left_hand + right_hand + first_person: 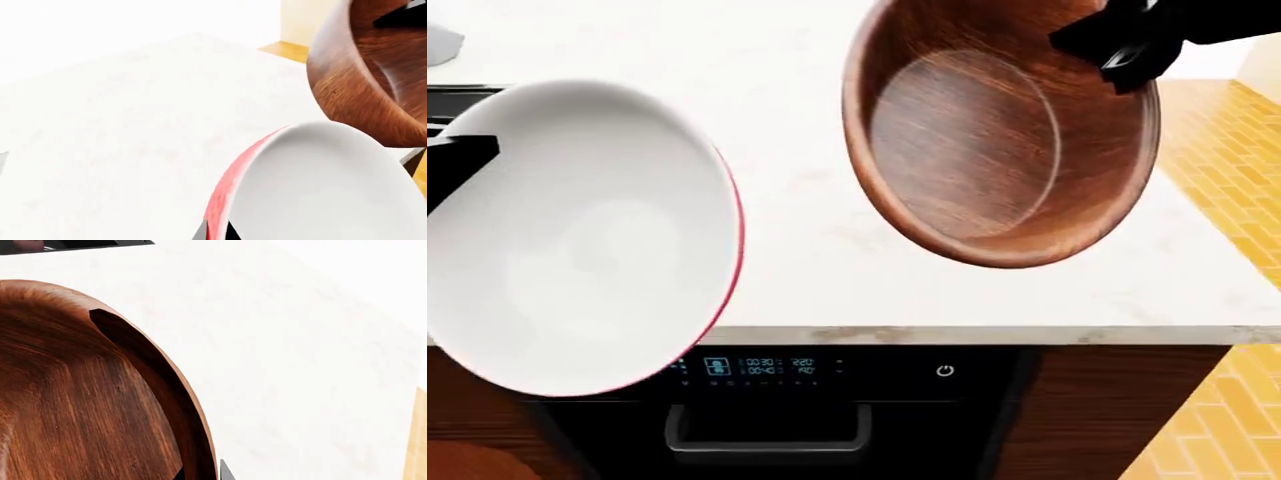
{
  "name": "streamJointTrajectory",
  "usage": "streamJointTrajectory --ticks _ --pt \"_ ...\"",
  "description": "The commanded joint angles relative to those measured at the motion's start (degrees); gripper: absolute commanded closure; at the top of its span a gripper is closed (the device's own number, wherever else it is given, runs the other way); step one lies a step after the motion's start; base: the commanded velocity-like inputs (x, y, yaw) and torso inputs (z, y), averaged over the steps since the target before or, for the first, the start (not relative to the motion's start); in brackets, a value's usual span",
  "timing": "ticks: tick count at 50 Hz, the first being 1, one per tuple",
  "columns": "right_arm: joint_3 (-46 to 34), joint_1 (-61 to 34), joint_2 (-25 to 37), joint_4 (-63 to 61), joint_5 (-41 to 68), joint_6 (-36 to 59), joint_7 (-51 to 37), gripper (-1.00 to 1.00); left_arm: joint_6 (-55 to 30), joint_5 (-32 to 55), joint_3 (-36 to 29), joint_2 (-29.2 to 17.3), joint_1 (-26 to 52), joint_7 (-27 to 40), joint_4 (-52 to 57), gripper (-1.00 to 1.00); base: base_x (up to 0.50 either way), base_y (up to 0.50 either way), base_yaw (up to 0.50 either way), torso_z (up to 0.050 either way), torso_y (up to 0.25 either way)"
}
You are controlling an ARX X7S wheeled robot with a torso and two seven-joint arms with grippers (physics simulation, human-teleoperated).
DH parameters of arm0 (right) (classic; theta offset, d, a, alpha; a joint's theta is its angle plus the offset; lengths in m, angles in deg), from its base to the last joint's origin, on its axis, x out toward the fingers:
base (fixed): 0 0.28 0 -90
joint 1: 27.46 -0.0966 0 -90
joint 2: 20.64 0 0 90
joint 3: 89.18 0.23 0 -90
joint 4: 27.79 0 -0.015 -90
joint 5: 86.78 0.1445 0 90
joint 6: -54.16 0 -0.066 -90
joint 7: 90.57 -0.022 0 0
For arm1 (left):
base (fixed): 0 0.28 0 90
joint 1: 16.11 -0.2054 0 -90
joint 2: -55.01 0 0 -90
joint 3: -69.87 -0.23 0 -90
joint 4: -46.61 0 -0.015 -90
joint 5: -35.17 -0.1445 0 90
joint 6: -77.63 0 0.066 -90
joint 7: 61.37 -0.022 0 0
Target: Pick the bowl and bowl and place them in the sink. Then turn on the water.
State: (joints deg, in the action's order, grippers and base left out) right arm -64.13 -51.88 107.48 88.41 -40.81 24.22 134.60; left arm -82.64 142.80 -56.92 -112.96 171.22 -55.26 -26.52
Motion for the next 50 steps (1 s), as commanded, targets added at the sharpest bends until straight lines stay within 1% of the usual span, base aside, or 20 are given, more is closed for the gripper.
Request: streamJointTrajectory --ticks 1,14,27,50 --pt "-0.16 0.61 0.27 -1.12 -1.0 -2.41 0.55 1.0 2.94 -2.42 1.08 -2.23 -0.78 -1.1 0.14 1.0 -0.37 0.48 0.0 0.0 0.0" --pt "0.03 1.28 0.0 -0.58 -1.75 -4.1 0.19 1.0 4.35 -2.65 1.3 -3.65 -2.09 -1.6 0.67 1.0 -0.28 0.5 0.0 0.001 0.0" --pt "0.82 1.63 -0.05 -0.46 -2.16 -5.57 -0.74 1.0 5.04 -2.42 1.56 -3.94 -2.66 -1.23 0.91 1.0 -0.21 0.5 0.0 0.0 0.0" --pt "1.74 2.36 -1.12 1.22 -3.1 -8.74 -1.15 1.0 6.24 -2.37 2.06 -4.03 -3.54 -1.05 0.75 1.0 -0.07 0.5 0.0 0.0 0.0"
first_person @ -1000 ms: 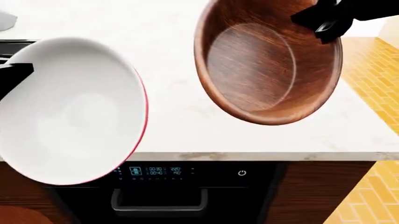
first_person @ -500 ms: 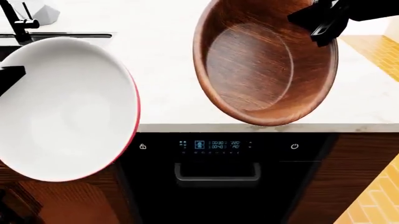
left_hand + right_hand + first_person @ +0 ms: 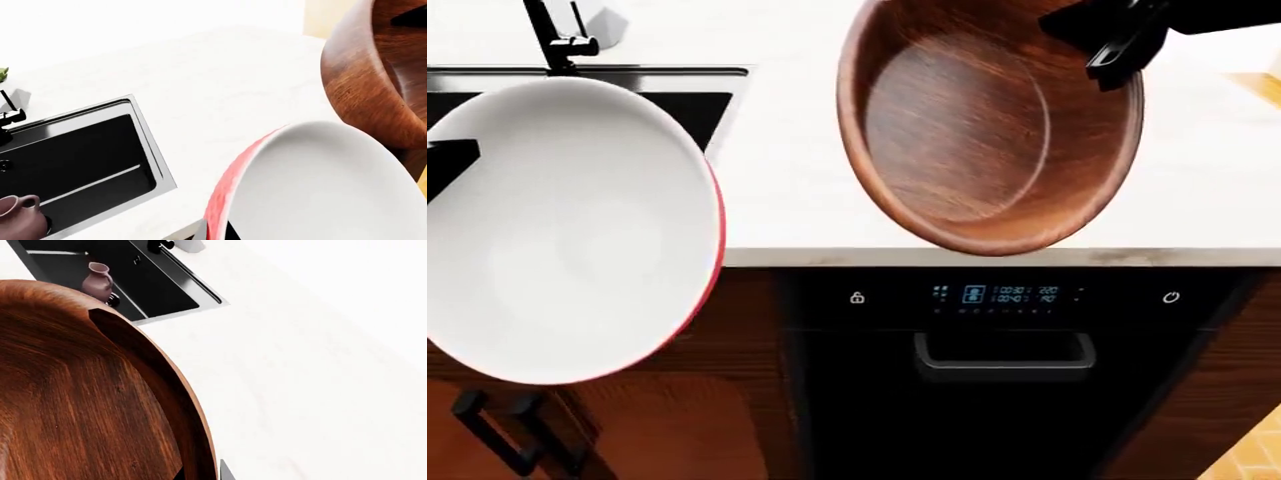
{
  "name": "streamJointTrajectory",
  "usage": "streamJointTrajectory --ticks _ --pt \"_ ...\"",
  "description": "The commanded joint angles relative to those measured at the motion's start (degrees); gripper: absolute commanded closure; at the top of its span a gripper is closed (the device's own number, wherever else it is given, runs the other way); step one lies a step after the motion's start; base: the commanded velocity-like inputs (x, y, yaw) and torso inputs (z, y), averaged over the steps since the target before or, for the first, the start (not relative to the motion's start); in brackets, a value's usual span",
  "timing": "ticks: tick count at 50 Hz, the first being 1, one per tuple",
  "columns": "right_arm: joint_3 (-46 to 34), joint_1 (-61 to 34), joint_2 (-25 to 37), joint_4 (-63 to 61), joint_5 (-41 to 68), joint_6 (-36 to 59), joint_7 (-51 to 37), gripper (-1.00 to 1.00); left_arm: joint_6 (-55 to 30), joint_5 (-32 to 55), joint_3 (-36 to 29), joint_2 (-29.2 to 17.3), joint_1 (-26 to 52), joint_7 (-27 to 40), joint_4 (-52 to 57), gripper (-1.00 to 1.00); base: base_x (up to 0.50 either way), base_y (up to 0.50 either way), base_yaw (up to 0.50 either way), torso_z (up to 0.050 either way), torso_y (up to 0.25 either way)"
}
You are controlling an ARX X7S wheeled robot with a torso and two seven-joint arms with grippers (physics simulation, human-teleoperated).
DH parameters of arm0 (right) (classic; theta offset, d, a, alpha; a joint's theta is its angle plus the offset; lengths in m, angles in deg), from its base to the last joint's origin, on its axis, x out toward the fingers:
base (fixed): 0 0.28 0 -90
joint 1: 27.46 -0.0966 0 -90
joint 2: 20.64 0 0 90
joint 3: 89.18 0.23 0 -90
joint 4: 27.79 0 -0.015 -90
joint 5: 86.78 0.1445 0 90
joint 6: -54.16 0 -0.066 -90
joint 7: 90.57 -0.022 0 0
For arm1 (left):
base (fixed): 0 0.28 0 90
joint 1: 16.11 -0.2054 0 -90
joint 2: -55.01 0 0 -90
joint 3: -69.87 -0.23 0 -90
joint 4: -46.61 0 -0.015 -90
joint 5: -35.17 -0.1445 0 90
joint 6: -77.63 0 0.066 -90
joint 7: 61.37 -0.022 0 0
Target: Pick the bowl and bowl and place them in the sink. Then turn on the water.
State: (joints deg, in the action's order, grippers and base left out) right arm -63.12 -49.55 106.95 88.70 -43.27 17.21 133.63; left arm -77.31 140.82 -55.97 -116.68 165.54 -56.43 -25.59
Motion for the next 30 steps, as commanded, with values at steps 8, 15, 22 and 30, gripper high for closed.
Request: streamJointTrajectory --ticks 8,15,22,30 --pt "1.24 0.87 -0.38 0.45 -0.46 -2.37 -0.84 1.0 2.55 -1.05 0.97 -1.02 0.75 -0.34 0.34 1.0 -0.02 0.5 0.0 0.0 0.0" --pt "1.34 0.78 -0.52 0.72 -0.5 -2.43 -0.65 1.0 1.83 -0.98 1.33 -0.68 1.24 -0.02 0.15 1.0 -0.01 0.5 0.0 0.001 0.0" --pt "1.34 0.47 0.0 0.14 -0.54 -2.01 -0.59 1.0 1.08 -1.08 1.66 -0.29 1.76 0.13 -0.27 1.0 -0.01 0.5 0.0 0.0 0.001" --pt "1.51 0.36 0.18 -0.16 -0.52 -1.8 -0.71 1.0 0.79 -1.05 1.98 -0.51 1.89 0.2 -0.28 1.0 0.0 0.5 0.0 0.0 0.001"
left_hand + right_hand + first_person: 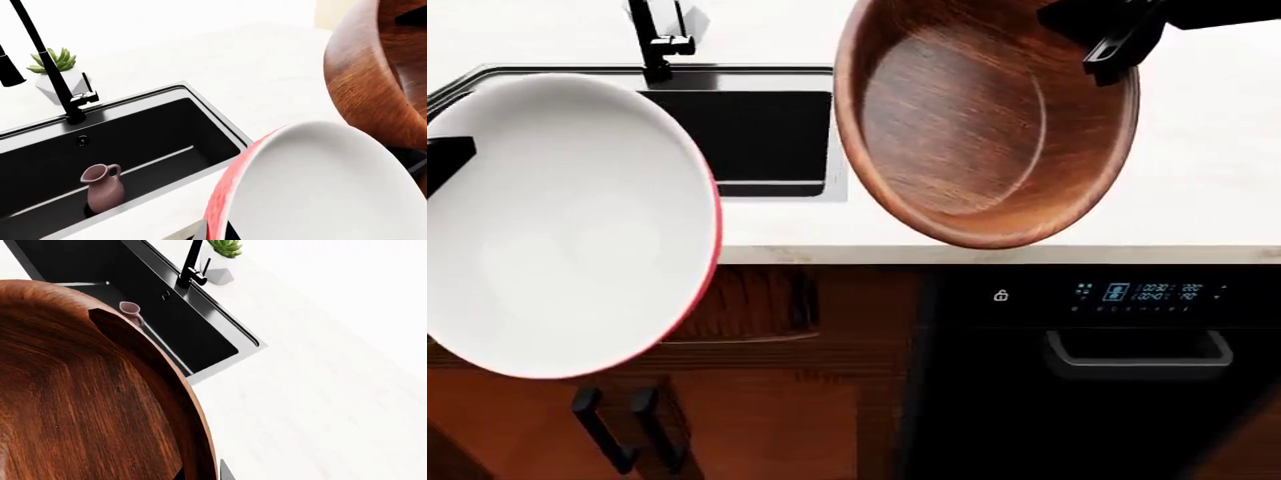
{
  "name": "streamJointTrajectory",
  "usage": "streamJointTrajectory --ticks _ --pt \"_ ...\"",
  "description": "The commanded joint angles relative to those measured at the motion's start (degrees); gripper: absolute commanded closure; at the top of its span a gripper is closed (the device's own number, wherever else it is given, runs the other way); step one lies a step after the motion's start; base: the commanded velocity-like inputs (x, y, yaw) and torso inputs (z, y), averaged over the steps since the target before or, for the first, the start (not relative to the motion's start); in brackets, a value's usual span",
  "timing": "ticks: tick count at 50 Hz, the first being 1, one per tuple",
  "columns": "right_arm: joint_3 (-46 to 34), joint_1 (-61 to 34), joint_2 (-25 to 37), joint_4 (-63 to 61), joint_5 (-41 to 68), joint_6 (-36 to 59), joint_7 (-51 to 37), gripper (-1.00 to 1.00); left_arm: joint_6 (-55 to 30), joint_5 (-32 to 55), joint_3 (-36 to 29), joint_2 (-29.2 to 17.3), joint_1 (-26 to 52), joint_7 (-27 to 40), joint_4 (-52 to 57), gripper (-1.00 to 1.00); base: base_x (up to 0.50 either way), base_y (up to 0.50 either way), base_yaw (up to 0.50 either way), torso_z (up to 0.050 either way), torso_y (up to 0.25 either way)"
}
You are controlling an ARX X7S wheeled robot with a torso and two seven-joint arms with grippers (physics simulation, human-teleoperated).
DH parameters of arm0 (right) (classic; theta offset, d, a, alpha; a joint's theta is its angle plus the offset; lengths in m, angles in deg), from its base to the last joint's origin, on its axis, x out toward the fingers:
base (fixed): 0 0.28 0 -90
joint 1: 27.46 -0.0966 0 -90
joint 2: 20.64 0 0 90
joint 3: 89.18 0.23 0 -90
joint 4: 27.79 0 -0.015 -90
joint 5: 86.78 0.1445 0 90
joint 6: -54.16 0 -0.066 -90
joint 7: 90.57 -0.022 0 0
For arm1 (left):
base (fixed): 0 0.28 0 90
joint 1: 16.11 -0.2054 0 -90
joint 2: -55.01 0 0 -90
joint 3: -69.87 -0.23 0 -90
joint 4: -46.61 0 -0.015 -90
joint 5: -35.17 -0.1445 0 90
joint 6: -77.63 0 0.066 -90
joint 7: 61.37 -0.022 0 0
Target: Pick the bowl and bowl and place them in the sink. Then turn on the water.
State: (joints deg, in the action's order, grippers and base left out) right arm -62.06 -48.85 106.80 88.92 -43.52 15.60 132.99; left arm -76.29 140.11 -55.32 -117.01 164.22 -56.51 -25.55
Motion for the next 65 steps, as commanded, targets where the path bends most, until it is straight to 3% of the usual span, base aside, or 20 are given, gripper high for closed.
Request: streamJointTrajectory --ticks 1,41,65 --pt "0.53 -0.28 0.39 -0.44 -0.23 -0.21 -0.13 1.0 -0.28 -0.31 1.39 -0.18 3.26 0.35 -0.38 1.0 0.0 0.5 0.0 0.0 0.0" --pt "2.85 -0.11 1.54 -0.41 0.47 1.08 -3.07 1.0 2.21 -3.35 1.69 2.3 1.77 1.73 -2.13 1.0 0.0 0.5 0.0 0.001 0.001" --pt "3.7 -0.4 0.36 0.95 0.73 1.04 -3.09 1.0 5.87 -3.56 2.79 0.6 0.07 2.08 -2.72 1.0 0.08 0.01 0.0 0.0 0.001"
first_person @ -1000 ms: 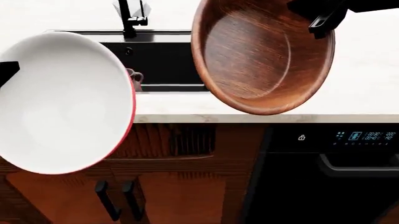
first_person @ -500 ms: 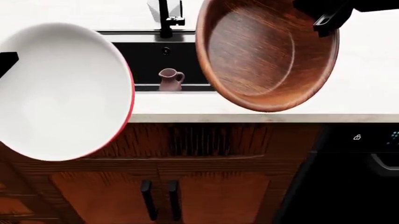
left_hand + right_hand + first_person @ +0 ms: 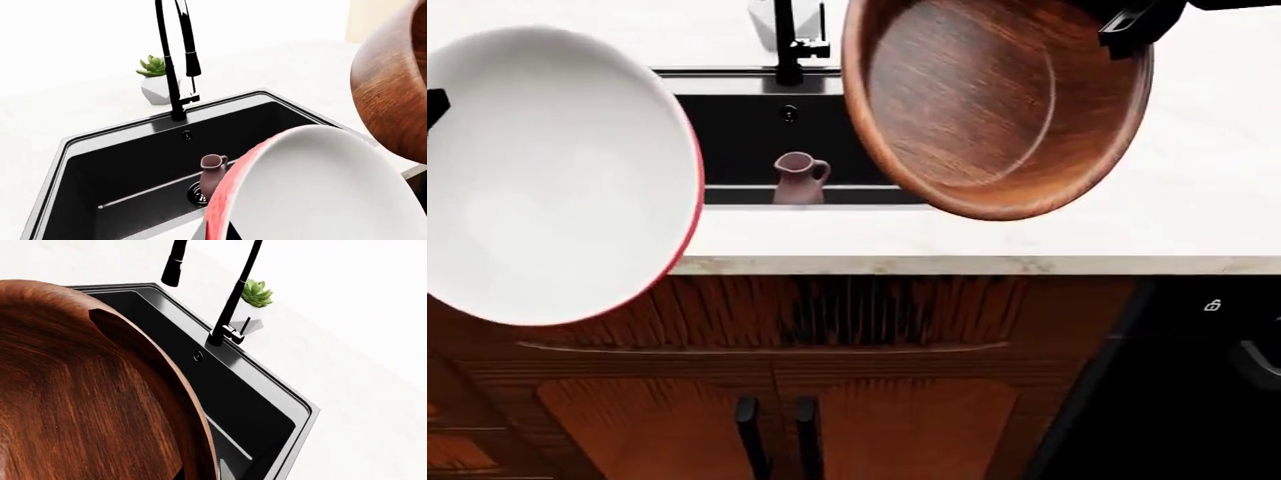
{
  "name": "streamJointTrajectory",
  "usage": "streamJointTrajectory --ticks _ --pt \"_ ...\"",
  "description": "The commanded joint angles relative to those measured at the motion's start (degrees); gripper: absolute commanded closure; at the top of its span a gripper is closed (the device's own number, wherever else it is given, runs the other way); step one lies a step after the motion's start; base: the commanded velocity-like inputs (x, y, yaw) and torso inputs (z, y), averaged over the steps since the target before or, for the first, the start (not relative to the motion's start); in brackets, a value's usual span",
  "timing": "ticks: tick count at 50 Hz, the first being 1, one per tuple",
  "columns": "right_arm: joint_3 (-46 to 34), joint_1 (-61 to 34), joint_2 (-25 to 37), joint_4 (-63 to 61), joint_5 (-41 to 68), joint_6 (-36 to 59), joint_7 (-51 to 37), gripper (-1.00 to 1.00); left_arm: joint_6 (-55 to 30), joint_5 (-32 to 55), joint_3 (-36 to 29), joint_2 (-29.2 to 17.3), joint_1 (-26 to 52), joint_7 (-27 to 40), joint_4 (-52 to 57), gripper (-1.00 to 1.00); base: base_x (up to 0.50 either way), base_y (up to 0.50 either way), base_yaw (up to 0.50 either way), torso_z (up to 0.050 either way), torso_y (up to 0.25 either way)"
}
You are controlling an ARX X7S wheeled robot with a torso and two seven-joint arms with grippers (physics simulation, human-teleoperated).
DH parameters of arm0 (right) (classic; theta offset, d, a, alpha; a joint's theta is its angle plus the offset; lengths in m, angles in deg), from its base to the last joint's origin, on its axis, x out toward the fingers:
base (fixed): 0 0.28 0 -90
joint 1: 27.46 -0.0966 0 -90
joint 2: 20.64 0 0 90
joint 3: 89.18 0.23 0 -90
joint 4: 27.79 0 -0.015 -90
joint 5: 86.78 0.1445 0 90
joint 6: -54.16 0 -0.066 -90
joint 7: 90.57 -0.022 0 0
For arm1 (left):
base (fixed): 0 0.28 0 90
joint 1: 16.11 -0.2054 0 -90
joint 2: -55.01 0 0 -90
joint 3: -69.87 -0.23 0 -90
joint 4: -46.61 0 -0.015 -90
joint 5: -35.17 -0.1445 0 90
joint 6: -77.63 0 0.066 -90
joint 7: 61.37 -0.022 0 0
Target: Pick the bowl and bowl and place them in the sink. Then turn on the water.
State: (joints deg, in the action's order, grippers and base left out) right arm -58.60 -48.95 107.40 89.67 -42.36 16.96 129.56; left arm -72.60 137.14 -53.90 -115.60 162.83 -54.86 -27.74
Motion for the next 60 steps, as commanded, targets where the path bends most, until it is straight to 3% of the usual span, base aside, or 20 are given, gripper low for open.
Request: streamJointTrajectory --ticks 1,33,60 --pt "0.04 -0.15 -0.23 -0.14 -0.59 -0.63 0.54 1.0 2.14 -0.69 1.49 -0.83 1.61 0.48 -0.63 1.0 0.23 0.0 0.0 0.0 0.01" --pt "0.98 -0.03 0.43 -1.09 -0.23 -0.1 -0.23 1.0 0.73 -0.21 3.17 -1.01 2.9 0.9 -1.37 1.0 0.13 0.03 0.0 0.0 0.001" --pt "0.81 -0.42 0.19 -1.28 -0.11 1.11 0.37 1.0 1.21 -0.81 3.97 -2.3 1.95 -0.05 -1.44 1.0 0.4 0.12 0.0 0.0 0.002"
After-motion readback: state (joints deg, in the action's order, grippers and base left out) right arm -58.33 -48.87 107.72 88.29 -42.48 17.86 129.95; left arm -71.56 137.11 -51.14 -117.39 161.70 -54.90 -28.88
